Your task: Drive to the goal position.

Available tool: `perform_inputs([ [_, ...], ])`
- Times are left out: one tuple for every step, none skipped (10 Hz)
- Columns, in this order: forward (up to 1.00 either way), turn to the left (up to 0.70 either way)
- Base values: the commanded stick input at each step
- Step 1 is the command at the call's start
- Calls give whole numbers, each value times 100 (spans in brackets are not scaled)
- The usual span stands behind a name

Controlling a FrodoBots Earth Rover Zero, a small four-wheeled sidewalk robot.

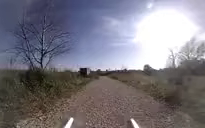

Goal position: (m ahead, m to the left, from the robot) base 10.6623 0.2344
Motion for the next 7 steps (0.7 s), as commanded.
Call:
perform_inputs([
  [49,0],
  [49,0],
  [49,0],
  [49,0],
  [49,0],
  [49,0],
  [49,0],
])
